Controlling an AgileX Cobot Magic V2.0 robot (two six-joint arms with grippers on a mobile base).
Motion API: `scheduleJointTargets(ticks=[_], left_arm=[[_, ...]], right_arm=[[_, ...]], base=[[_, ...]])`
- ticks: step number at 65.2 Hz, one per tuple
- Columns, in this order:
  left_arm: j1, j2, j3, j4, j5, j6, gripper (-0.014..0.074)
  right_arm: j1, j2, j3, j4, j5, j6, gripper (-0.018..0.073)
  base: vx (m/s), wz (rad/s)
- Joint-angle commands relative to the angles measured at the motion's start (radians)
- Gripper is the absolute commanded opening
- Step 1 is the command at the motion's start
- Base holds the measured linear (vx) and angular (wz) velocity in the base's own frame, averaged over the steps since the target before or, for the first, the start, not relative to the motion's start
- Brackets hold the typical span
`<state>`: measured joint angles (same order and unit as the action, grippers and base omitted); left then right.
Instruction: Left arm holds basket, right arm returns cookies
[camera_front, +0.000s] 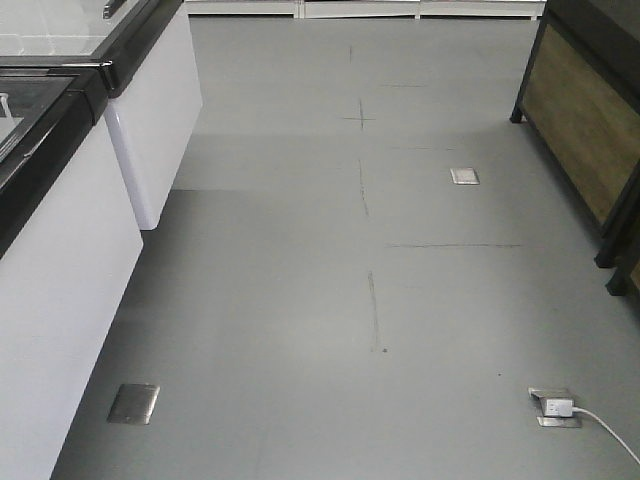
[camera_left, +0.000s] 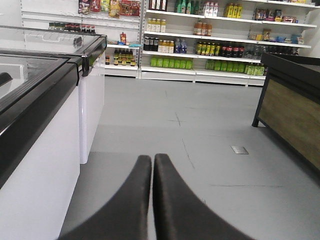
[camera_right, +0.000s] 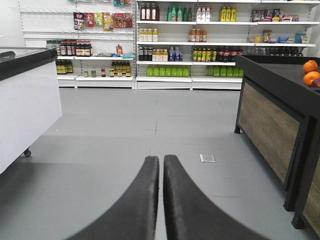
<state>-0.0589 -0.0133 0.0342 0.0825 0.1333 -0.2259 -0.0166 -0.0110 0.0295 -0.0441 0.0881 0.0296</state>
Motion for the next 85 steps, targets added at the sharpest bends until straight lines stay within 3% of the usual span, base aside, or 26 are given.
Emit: scheduleJointTargets(ticks=[1, 33, 60, 85], left_arm=[[0.001, -0.011, -0.030, -0.004, -0.076, -0.007, -0.0006], [0.001, -0.011, -0.031, -0.004, -0.094, -0.007, -0.0006], [0.001, -0.010, -0.135, -0.002, -0.159, 0.031, -0.0006], [0.001, 0.184, -0.361, -0.002, -0.029, 0.030, -0.0006]], right_arm=[[-0.004, -0.013, 0.017, -0.007, -0.073, 0.001, -0.0009], [-0.004, -0.013, 0.017, -0.007, -0.074, 0.001, -0.0009], [-0.004, -0.013, 0.017, -0.007, -0.074, 0.001, -0.0009], [-0.004, -0.013, 0.017, -0.007, -0.073, 0.001, -0.0009]], base=[[0.00, 0.00], [0.00, 0.00], [0.00, 0.00], [0.00, 0.00]])
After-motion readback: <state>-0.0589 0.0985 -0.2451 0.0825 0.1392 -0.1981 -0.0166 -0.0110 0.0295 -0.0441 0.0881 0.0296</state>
